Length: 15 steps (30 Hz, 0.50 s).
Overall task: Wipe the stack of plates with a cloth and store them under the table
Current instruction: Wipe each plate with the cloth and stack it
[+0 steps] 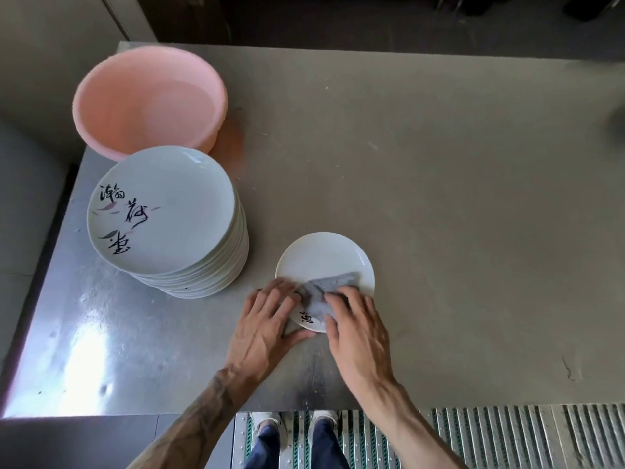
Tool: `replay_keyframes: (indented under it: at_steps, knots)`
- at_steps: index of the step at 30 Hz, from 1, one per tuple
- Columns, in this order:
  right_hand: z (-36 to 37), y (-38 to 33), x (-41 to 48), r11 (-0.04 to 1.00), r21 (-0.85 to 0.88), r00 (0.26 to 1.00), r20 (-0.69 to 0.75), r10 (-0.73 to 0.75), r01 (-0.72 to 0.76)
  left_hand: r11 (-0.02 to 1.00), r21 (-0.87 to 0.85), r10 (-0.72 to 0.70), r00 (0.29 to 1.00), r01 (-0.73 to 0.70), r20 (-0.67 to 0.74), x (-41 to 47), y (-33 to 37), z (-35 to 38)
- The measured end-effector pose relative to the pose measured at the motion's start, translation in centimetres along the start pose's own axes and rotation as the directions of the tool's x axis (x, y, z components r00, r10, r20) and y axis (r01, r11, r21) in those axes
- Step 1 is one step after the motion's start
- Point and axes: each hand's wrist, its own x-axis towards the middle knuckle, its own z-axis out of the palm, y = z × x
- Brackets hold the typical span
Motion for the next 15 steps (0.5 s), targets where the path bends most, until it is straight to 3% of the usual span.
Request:
replay_keyframes:
  at_steps: [4,8,15]
  knots:
    - [-1.6,1.3,0.3,0.999,0.046,1.000,-0.026,-0.003,0.004,0.994,0.076,0.075,0.997,-0.077,0.031,0.4,-0.2,-1.1]
    - [-3.8,3.3,-0.5,0.975,0.218,0.983,-0.166,0.083,-0.046,0.993,0.087,0.081,0.996,-0.084,0.043,0.8,0.9,-2.1]
    - [-7.0,4.0,0.1,0.862,0.499,0.874,-0.378,0.305,-0.085,0.994,-0.104,-0.051,0.997,0.045,-0.061,2.7,2.9,-5.1]
